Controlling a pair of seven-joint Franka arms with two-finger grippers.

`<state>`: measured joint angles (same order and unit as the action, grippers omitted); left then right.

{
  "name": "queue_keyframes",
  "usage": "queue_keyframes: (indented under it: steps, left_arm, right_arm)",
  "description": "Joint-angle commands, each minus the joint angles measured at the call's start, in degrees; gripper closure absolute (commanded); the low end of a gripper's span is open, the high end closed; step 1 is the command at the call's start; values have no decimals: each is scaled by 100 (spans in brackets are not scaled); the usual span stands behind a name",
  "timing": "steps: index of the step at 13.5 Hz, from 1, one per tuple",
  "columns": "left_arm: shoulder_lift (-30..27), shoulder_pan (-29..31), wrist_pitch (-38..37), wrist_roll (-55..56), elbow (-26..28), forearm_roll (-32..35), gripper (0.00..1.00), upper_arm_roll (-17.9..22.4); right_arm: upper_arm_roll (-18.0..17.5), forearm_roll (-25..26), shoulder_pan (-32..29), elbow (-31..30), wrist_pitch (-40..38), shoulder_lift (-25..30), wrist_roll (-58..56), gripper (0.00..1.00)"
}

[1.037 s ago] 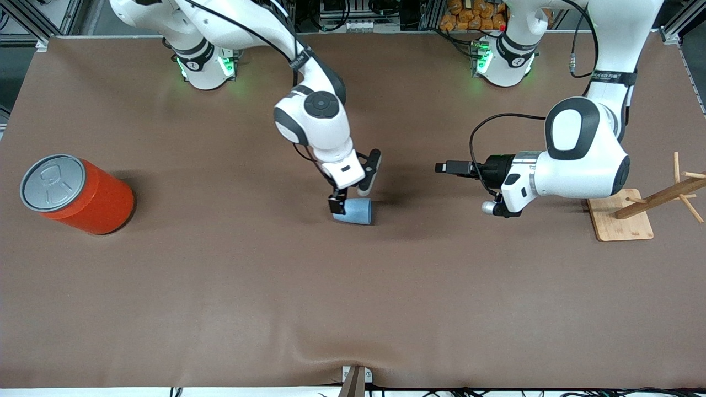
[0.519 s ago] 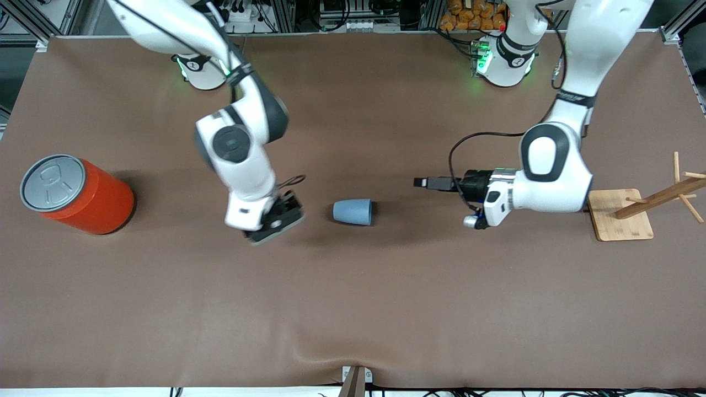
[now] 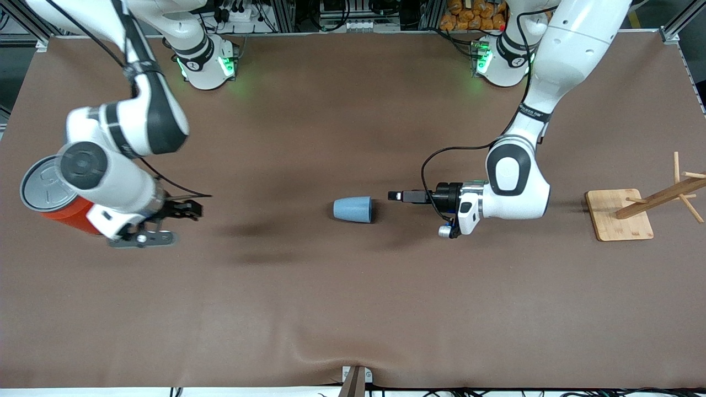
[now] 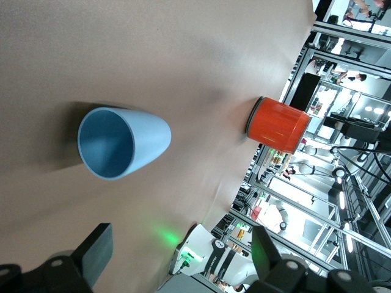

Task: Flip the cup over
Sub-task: 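Grasp the cup with the left gripper while the right gripper releases it, then carry the cup toward the wooden stand while the right gripper retracts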

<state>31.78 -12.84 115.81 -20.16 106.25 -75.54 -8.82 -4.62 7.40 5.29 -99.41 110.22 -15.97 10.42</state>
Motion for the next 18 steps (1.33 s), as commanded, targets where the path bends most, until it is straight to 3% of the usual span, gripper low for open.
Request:
queue_keyframes:
  steps: [1,4,6,10,14,16,18]
  left_arm:
    - [362,-26,20,-356,-148,-197,0,-5]
    - [758,-165,20,-743,-306,-705,0,3]
    - [987,-227,20,-691,-560,-891,6,3]
    - [1374,-491,168,-709,-807,-1322,6,12]
    - [1462,-570,372,-718,-825,-1401,7,12]
    - [1515,-640,372,-718,-939,-1602,25,12]
    - [1620,-763,398,-718,-983,-1779,28,21]
  right_arm:
    - [-171,-115,-282,-859,61,742,179,0]
    - [-162,-501,-747,-967,-105,1025,-30,0]
    - [-127,-546,-1011,-809,-412,1192,-408,0]
    - [4,-546,-1074,593,-1957,1202,-497,0]
    - [-4,-538,-1013,1054,-2101,1324,-497,0]
    - [22,-538,-995,1378,-2389,1307,-489,0]
    - [249,-546,-829,1547,-2462,1281,-497,0]
